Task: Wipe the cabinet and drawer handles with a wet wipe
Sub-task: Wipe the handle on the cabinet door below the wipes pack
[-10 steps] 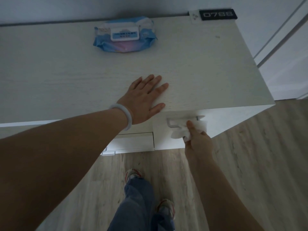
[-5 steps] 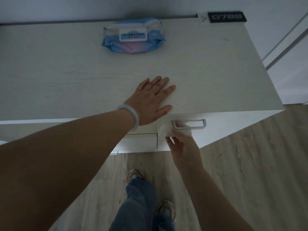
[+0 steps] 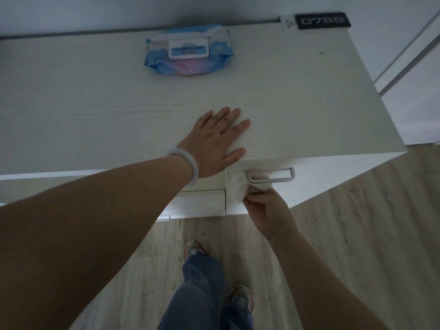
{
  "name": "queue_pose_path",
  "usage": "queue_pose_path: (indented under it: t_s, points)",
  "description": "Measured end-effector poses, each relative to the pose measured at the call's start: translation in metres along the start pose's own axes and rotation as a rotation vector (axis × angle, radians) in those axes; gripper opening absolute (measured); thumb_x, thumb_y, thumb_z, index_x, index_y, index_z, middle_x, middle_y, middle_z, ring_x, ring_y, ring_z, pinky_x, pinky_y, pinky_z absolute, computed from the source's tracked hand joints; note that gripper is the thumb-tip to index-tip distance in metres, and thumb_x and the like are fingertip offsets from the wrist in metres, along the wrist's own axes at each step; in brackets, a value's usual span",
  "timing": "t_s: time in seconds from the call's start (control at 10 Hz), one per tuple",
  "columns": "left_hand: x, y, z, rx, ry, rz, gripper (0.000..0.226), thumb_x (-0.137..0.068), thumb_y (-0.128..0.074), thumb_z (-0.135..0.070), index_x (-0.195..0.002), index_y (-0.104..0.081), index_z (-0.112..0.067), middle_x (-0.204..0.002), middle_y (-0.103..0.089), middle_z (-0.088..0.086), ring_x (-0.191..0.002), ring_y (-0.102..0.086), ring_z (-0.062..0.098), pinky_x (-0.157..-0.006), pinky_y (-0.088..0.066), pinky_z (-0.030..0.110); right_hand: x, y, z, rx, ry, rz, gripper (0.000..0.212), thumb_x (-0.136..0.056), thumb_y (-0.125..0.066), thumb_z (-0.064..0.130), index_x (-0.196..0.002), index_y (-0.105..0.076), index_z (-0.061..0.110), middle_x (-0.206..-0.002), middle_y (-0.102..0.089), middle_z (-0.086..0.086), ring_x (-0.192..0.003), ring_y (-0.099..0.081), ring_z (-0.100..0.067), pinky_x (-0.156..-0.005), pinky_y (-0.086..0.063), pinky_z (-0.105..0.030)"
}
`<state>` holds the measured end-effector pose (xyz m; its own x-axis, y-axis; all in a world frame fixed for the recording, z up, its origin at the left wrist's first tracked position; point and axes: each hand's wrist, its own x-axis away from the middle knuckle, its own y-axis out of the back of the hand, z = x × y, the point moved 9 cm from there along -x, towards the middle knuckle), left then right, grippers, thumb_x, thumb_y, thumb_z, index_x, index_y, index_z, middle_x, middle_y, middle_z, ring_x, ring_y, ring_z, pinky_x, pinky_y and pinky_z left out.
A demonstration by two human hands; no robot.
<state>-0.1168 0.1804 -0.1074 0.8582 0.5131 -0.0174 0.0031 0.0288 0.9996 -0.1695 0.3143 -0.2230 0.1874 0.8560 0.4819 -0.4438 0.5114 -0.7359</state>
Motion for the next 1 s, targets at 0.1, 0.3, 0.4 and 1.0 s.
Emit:
queue_pose_path:
  t_s: [0.1, 0.3, 0.4, 1.0]
  points:
    - [0.0, 0.0, 0.0, 0.004, -0.001, -0.005, 0.069, -0.091, -0.012, -0.06, -0.152, -0.013, -0.027, -0.161, -0.012, 0.005, -0.148, -0.01, 0.024, -0.12, -0.009, 0.044, 0.002, -0.005, 0.001, -0.044, 0.0, 0.093, 0.049, -0.085, -0.038, -0.016, -0.132, -0.047, -0.004, -0.128, -0.057, -0.018, -0.12, -0.055, -0.029, -0.109, -0.038, -0.041]
    - [0.001, 0.0, 0.001, -0.001, 0.005, -0.003, 0.069, -0.091, -0.012, -0.06, -0.152, -0.012, -0.027, -0.161, -0.011, 0.005, -0.148, -0.009, 0.023, -0.12, -0.009, 0.044, 0.015, 0.015, 0.027, -0.077, 0.087, 0.096, 0.038, -0.08, -0.041, -0.016, -0.112, -0.056, -0.001, -0.095, -0.059, -0.011, -0.093, -0.056, -0.027, -0.098, -0.039, -0.04]
    - [0.0, 0.001, 0.0, -0.003, 0.005, 0.0, 0.069, -0.091, -0.011, -0.06, -0.152, -0.012, -0.028, -0.161, -0.011, 0.005, -0.149, -0.009, 0.023, -0.12, -0.009, 0.044, 0.012, 0.016, 0.013, 0.041, 0.023, -0.024, 0.048, -0.073, -0.036, -0.024, -0.111, -0.059, -0.007, -0.101, -0.066, -0.018, -0.102, -0.06, -0.033, -0.098, -0.045, -0.042]
    - [0.0, 0.0, 0.001, -0.006, 0.006, 0.007, 0.069, -0.091, -0.012, -0.06, -0.152, -0.012, -0.028, -0.161, -0.011, 0.005, -0.148, -0.009, 0.023, -0.12, -0.009, 0.044, 0.009, 0.016, 0.007, 0.007, -0.056, -0.138, 0.06, -0.071, -0.029, -0.024, -0.119, -0.059, -0.005, -0.116, -0.064, -0.018, -0.111, -0.059, -0.032, -0.104, -0.042, -0.046]
